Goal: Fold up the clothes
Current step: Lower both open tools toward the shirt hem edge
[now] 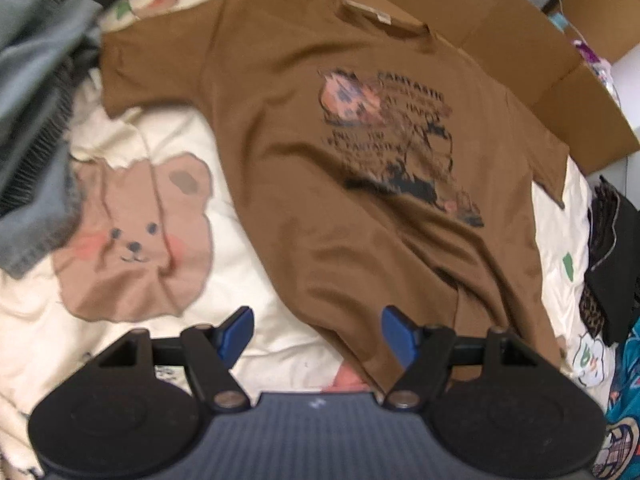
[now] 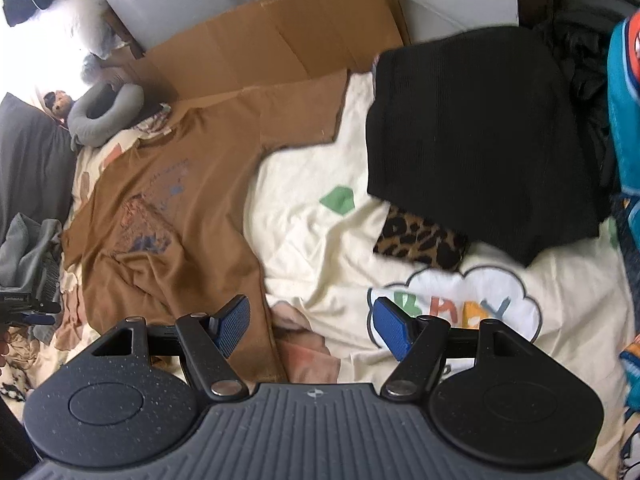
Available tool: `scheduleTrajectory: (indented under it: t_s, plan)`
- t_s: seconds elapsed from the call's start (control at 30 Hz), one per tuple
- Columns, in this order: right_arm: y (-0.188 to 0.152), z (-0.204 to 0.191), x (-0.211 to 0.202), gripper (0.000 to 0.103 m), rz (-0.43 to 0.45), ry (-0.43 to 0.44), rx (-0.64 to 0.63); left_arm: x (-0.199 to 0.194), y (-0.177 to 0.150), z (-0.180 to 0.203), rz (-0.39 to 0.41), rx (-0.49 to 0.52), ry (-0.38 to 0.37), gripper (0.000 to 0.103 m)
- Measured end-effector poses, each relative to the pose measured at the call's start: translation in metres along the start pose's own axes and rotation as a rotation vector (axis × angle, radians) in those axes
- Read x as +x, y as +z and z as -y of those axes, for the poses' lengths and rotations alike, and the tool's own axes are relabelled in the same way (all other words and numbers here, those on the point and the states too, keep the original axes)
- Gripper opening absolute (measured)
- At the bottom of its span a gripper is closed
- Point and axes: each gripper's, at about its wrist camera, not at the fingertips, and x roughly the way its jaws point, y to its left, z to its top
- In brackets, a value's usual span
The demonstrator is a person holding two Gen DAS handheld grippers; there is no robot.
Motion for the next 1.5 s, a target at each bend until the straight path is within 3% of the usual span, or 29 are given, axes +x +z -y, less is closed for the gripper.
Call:
scheduleTrajectory:
  t_s: [0.27,0.57,0.9,1.13,1.27,1.37,1.43,1.5]
  plan:
    - [-0.028,0.001,0.033,0.074,-0.063,-0.008,-0.009,0.041,-0.016,0.014,-0.069,0.021,-0.052,0.073]
    - [-0.046,0.000,0.053,0.074,-0.081,-0.007,0.002,0.067,-0.031,0.019,-0.102,-0.030,-0.121,0.073]
    - [-0.060,-0.020,0.091,0.073,-0.153,0.062,-0.022,0.092,-0.053,0.035,-0.168,-0.037,-0.172,0.073]
    - [-0.066,-0.029,0.116,0.057,-0.169,0.094,-0.039,0.096,-0.069,0.031,-0.179,-0.043,-0.155,0.072]
    - [-0.067,-0.028,0.129,0.056,-0.185,0.096,-0.033,0.092,-0.073,0.029,-0.176,-0.056,-0.160,0.071]
    - [-0.067,-0.028,0.136,0.044,-0.194,0.103,-0.027,0.091,-0.075,0.028,-0.179,-0.060,-0.165,0.069]
    - [-0.066,-0.030,0.138,0.021,-0.203,0.116,-0.027,0.092,-0.075,0.028,-0.176,-0.073,-0.170,0.068]
    - [-0.064,-0.032,0.139,0.008,-0.212,0.122,-0.034,0.094,-0.076,0.027,-0.174,-0.086,-0.175,0.068]
